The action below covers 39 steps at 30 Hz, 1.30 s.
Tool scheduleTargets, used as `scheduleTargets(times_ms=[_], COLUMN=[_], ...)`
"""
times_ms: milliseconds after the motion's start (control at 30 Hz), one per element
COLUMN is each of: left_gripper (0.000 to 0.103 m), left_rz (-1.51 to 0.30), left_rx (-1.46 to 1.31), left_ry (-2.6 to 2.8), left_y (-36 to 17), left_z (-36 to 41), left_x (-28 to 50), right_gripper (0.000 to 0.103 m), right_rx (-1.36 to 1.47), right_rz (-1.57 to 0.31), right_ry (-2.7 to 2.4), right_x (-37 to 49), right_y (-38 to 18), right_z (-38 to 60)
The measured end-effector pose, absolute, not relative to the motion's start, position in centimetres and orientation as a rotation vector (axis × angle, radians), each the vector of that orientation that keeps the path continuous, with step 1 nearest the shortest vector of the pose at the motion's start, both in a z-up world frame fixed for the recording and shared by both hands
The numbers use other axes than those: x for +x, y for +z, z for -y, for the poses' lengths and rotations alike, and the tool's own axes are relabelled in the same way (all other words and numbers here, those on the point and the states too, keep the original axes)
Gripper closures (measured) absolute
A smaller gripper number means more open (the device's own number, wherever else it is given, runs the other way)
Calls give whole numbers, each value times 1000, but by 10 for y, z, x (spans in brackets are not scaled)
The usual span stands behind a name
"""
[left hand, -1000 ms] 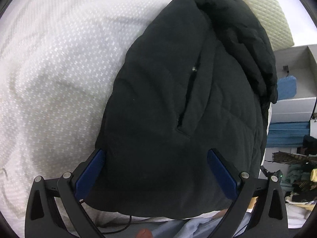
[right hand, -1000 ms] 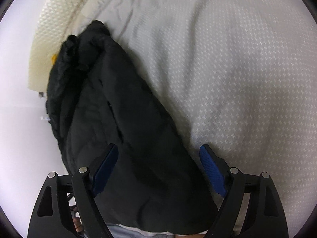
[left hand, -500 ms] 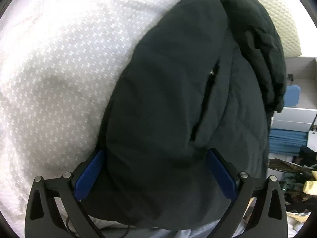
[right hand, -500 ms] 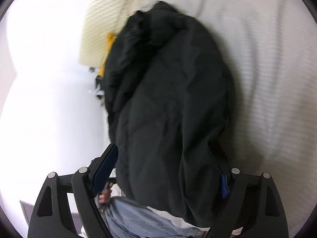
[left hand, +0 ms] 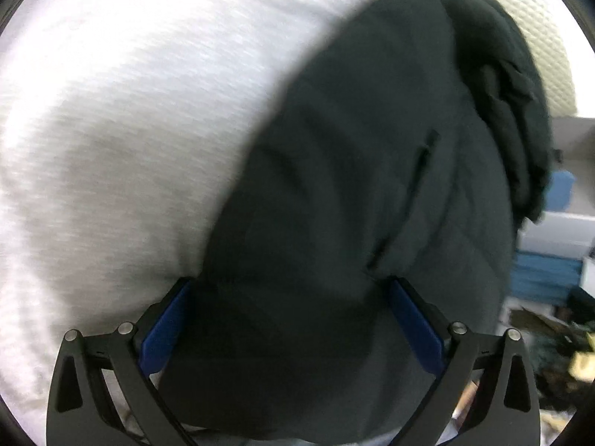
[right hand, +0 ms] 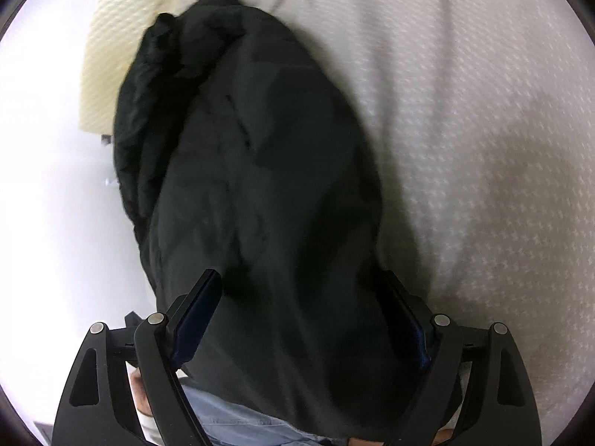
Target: Fold large clothes
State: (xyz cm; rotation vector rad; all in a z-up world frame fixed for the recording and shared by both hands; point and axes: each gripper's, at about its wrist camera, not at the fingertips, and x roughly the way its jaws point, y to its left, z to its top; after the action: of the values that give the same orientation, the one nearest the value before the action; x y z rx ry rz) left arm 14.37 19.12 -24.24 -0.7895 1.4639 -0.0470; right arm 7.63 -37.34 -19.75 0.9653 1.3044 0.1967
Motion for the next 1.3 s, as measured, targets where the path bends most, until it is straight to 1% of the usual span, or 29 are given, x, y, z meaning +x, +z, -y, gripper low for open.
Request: scheduleTargets(times_ms=[100, 233, 333, 400, 467, 600, 667, 733, 767, 833, 1000, 1033, 1067, 1100, 1133, 1167, 1200, 1233, 1267, 1300], left_gripper=[3, 15, 23, 24, 26, 34, 35, 39, 40, 47, 62, 67, 70, 75, 81, 84, 88, 90, 91, 93], left_rz=[-1392, -1311, -1288, -1299, -1324, -1363, -1370, -1375, -1377, -1376, -1361, -1355, -1349, -1339, -1331, -1315, -1295, -1277, -1258, -1237], left_rx=[-822, -827, -840, -845, -851, -865, -868, -857, -853, -851, -851, -851, -850, -847, -845, -844, -842, -839, -834, -829], left_ry=[-175, -310, -345, -331, -305, -262, -260, -258, -257, -261, -286, -293, -300, -310, -317, -327, -337, -343, -351, -358], left_y=[-228, -207, -200, -204, -220, -235, -239, -240, -241, -242, -242, -241, -240, -239, -237, -235, -231, -228, -224, -219], left_z=[-184, -173, -169, -173, -171, -174, -169, -167, -166, -161, -149, -148, -149, -147, -146, -145, -144, -144, -143, -142], left_x=[143, 138, 139, 139, 134, 140, 145, 146, 148, 151, 158, 158, 158, 158, 158, 157, 156, 155, 154, 152], right_gripper=[18, 18, 18, 18, 18, 18, 18, 21, 24, 29, 30, 33, 41, 45, 50, 59, 63, 74, 83, 86], right_rx=[978, 962, 972, 993, 1004, 1027, 1026, 1014, 1009, 996, 963, 945, 936, 936, 926, 892, 866, 841, 804, 786], right_rz=[-1309, -1309, -1291, -1260, -1226, -1184, -1171, -1180, -1198, -1256, -1325, -1328, -1323, -1316, -1308, -1291, -1275, -1255, -1224, -1206], right_ry=[190, 195, 225, 267, 314, 383, 396, 375, 344, 275, 190, 196, 220, 261, 289, 327, 354, 375, 399, 410], right_x=[74, 71, 77, 79, 82, 85, 87, 88, 89, 88, 89, 90, 91, 93, 94, 95, 96, 96, 96, 95], right_y=[-201, -202, -198, -192, -185, -178, -175, -177, -181, -192, -207, -206, -204, -202, -199, -192, -187, -181, -172, -166], right_z=[376, 378, 367, 360, 354, 348, 346, 347, 347, 351, 352, 349, 345, 340, 335, 328, 324, 320, 315, 313])
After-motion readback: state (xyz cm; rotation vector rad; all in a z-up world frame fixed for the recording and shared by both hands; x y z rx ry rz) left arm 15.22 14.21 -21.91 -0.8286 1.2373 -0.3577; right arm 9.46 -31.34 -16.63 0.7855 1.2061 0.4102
